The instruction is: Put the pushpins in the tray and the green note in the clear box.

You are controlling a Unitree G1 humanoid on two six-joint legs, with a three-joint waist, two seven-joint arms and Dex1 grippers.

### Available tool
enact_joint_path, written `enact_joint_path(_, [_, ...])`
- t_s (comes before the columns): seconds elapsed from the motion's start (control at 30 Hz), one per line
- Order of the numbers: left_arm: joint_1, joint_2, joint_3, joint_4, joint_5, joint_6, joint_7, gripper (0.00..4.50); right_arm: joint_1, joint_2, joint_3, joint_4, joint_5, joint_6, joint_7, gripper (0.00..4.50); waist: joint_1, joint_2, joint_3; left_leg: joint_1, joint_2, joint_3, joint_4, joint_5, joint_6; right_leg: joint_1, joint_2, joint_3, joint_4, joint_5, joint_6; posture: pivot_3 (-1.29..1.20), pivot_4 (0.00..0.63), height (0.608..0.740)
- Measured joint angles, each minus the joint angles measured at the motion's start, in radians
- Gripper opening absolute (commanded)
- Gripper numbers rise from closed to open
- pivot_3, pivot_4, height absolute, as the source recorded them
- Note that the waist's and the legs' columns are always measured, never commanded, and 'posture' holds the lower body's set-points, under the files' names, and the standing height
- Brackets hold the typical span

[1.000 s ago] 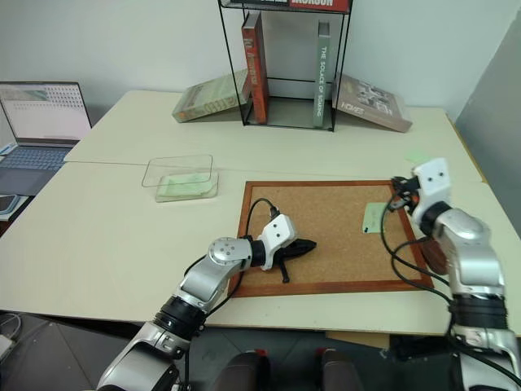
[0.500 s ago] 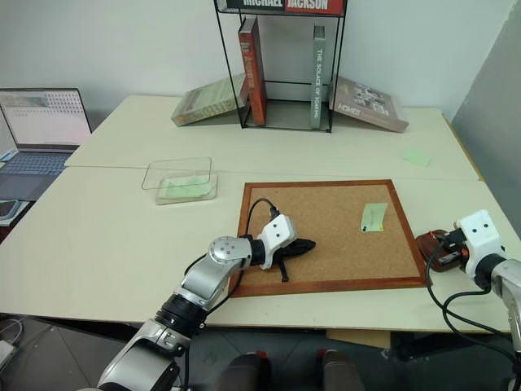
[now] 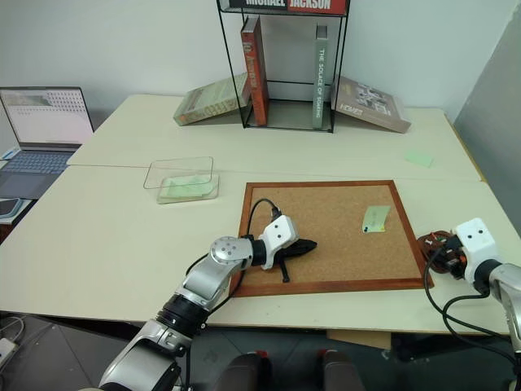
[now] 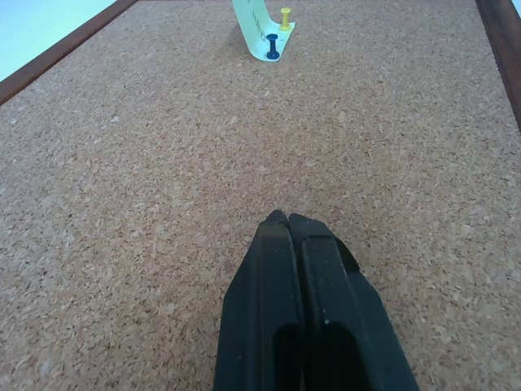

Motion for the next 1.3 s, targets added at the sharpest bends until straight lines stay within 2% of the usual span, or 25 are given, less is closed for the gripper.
enact_joint_path(0.17, [0.000,0.003,0.000,0.000,0.000,-0.003,-0.004,0.00,-0.029,0.012,-0.073,-0.047,0.104,-0.003,0.050,3.23,-0.001,0.000,0.000,0.000,0.000,0.000,0.000,0.000,0.000,0.000,0.001,0.000,0.000,0.000,0.000,0.00,0.150,0.740])
enact_joint_path(0.3, [-0.003,0.006,0.000,0.006,0.002,-0.012,-0.007,0.00,-0.051,0.067,-0.048,-0.123,0.173,-0.001,0.086,3.23,-0.001,0.000,0.000,0.000,0.001,-0.001,0.000,0.000,0.000,0.000,0.001,0.000,0.000,0.000,0.000,0.00,0.150,0.740])
enact_joint_path(0.63, [-0.007,0.006,0.001,0.010,0.003,-0.014,-0.013,0.00,-0.128,0.194,0.131,-0.039,0.114,-0.043,0.048,3.23,-0.003,0.000,0.000,0.000,0.001,-0.001,0.000,0.000,0.000,0.000,0.001,0.000,0.000,0.000,0.000,0.00,0.150,0.740])
enact_joint_path(0.87, [-0.007,0.006,0.001,0.008,0.004,-0.014,-0.013,0.00,-0.176,0.206,0.165,0.041,0.079,-0.091,0.040,3.23,0.000,0.000,0.000,0.000,0.001,0.000,0.000,0.000,0.000,0.000,0.001,0.000,0.000,0.000,0.000,0.00,0.150,0.740])
enact_joint_path(0.9, [-0.007,0.006,0.001,0.008,0.004,-0.014,-0.012,0.00,-0.176,0.207,0.166,0.049,0.074,-0.093,0.037,2.87,0.000,0.000,0.000,0.000,0.001,0.000,0.000,0.000,0.000,0.000,0.001,0.000,0.000,0.000,0.000,0.00,0.150,0.740])
enact_joint_path(0.97, [-0.007,0.006,0.001,0.008,0.005,-0.014,-0.011,0.00,-0.178,0.212,0.169,0.069,0.069,-0.100,0.032,2.66,-0.001,0.000,0.000,0.000,0.001,0.000,0.000,0.000,0.000,0.000,0.001,0.000,0.000,0.000,0.000,0.00,0.150,0.740])
enact_joint_path(1.3, [-0.007,0.006,0.002,0.008,0.005,-0.013,-0.008,0.00,-0.200,0.233,0.171,0.094,0.056,-0.120,0.012,0.47,-0.001,0.000,0.000,0.000,0.001,-0.001,0.000,0.000,0.000,0.000,0.001,0.000,0.000,0.000,0.000,0.00,0.150,0.740])
